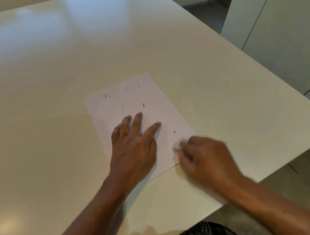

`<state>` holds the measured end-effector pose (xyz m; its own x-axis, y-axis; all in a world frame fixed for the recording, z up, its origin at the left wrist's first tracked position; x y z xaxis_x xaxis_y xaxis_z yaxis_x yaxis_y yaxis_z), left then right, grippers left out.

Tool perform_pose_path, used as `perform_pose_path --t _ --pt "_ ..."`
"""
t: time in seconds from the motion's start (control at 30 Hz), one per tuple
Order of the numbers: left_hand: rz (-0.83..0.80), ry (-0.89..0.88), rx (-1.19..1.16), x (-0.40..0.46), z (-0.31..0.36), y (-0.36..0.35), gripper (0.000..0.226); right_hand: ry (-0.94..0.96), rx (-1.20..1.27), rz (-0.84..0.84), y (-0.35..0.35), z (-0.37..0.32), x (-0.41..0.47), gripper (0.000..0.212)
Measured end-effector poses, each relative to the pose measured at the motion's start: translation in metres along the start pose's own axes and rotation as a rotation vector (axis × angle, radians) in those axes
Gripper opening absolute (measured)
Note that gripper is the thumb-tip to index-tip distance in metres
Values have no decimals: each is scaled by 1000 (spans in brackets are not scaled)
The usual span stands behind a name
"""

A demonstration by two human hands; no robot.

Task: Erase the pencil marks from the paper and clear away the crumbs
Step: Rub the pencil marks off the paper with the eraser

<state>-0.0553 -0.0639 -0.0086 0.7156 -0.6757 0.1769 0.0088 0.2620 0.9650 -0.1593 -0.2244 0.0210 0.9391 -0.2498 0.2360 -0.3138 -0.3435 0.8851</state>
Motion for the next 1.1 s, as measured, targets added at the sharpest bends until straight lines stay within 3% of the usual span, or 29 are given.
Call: perform_pose_path --t 0.1,0.3,0.47,0.63,0.8,0.97,1.1 --pt "-1 3 -4 -1 2 1 46 -117 -71 108 11 27 30 14" --pt "-17 4 8 0 2 0 45 90 0 -66 -1 -12 9 16" --pt "-47 -2 14 0 3 2 47 -74 -71 80 5 30 55 22" --pt "-96 -7 30 0 6 4 63 77 3 -82 2 3 26 15" --pt "-122 -11 12 -2 5 5 66 -76 -76 82 7 41 64 23" --pt "-127 -15 14 -1 4 4 66 53 38 -17 13 -1 27 21" --pt "-137 -4 9 -1 5 4 65 -93 -37 204 42 26 65 20"
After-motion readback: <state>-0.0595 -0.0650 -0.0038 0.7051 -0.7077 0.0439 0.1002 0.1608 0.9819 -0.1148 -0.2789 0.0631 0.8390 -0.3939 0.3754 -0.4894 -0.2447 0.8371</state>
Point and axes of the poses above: each hand's wrist, its own x-axis towards the middle knuckle, its own y-axis out of the back of the hand, z = x × y, the point moved 2 cm from there along x, towards the middle knuckle, and after that the axes turned 11 degrees about -y, right-handed, at the moved point
